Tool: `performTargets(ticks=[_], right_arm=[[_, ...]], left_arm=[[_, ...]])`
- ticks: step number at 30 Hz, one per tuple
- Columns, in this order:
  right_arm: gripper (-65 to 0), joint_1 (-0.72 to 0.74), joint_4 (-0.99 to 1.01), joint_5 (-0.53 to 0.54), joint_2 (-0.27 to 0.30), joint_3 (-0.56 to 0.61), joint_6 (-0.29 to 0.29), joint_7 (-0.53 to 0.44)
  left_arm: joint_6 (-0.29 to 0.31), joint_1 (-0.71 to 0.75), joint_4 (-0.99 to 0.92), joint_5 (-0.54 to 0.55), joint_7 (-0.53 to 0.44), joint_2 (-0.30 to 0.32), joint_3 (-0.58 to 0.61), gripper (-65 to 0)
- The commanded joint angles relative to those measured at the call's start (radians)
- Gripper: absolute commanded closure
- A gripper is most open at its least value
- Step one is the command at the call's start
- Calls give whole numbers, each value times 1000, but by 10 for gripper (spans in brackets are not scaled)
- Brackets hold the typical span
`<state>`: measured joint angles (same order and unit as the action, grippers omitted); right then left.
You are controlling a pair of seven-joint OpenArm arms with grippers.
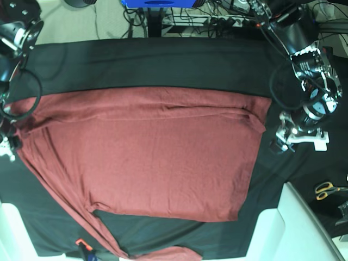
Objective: Fold the T-shirt properly
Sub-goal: 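Open both grippers and raise them off the shirt edge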
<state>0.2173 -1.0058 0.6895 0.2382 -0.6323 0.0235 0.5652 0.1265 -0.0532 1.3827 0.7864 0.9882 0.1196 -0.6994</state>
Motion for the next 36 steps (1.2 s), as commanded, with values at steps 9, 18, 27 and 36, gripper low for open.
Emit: performTargets(ticks=[9, 18, 27, 36], right_arm=[[-305, -279, -514, 20, -112, -96, 37, -12], [-302, -382, -321, 329, -210, -235, 95, 79], [-302, -321, -89, 318, -170, -257, 120, 40], [-300, -221, 195, 318, -40, -257, 244, -12]], left_arm=[[132, 321, 419, 15, -25, 71, -3, -365], [236, 530, 430, 9, -136, 21, -1, -365], [236, 548, 430, 9, -136, 16, -4, -365], [236, 550, 430, 9, -136, 18, -3, -365]])
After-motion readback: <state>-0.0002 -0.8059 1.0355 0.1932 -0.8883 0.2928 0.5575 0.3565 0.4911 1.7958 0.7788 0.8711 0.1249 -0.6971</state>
